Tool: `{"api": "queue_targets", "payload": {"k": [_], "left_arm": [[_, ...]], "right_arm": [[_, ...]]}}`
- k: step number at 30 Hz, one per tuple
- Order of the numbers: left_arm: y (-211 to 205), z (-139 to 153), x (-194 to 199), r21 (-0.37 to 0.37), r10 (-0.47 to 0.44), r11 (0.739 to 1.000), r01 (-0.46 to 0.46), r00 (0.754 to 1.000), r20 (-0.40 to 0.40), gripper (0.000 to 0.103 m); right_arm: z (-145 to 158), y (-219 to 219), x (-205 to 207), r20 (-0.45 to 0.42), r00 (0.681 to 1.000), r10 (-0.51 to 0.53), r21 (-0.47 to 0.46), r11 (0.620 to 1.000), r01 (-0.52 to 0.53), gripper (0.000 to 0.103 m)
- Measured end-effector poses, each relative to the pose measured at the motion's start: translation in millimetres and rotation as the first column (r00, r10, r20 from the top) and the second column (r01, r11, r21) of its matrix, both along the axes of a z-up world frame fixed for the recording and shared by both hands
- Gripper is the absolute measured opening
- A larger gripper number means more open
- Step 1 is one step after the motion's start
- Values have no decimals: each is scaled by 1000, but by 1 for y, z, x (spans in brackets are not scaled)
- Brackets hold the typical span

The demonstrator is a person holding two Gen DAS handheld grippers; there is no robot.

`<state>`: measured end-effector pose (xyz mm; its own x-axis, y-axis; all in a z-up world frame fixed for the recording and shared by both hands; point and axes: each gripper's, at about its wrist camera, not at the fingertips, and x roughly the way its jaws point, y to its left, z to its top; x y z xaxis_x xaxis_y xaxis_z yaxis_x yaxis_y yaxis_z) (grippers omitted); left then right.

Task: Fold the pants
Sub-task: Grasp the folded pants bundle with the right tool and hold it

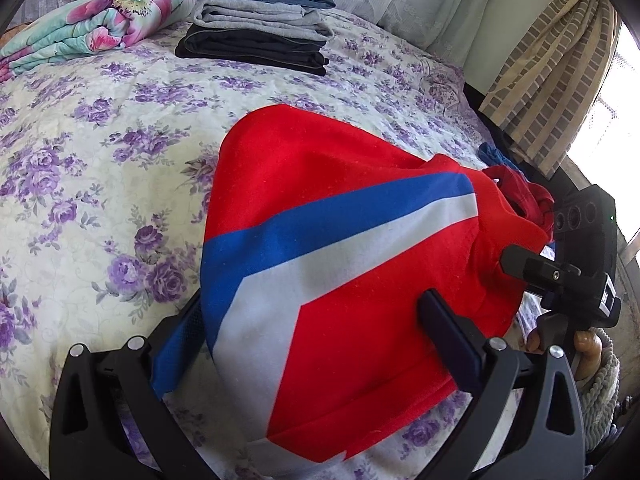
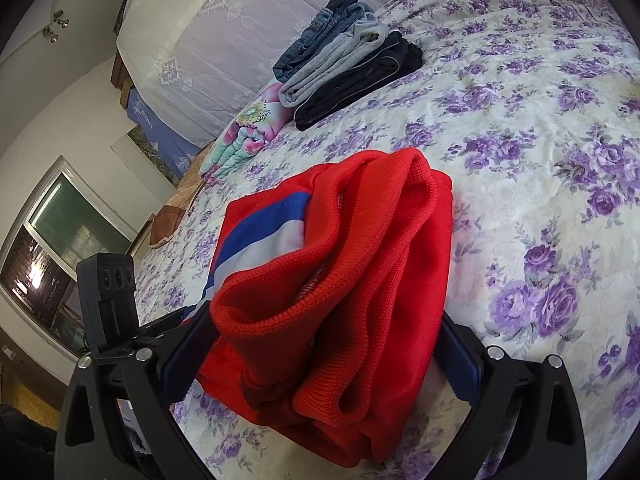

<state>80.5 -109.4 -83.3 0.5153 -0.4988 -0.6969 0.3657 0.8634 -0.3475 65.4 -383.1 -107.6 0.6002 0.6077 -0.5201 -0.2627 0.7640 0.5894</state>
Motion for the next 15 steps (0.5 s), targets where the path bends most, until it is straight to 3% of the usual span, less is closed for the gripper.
{"api": "queue_targets", "payload": {"k": [11, 15], "left_arm": [[-1, 1, 0, 3, -6, 1000, 6, 1000, 7, 99], [-5, 7, -11, 10, -29, 1000, 28, 998, 50, 92]], "right_arm": [[1, 1, -1, -4, 1000, -17, -12, 1000, 17, 99], [2, 6, -4, -8, 999, -43, -9, 999, 43, 100]]}}
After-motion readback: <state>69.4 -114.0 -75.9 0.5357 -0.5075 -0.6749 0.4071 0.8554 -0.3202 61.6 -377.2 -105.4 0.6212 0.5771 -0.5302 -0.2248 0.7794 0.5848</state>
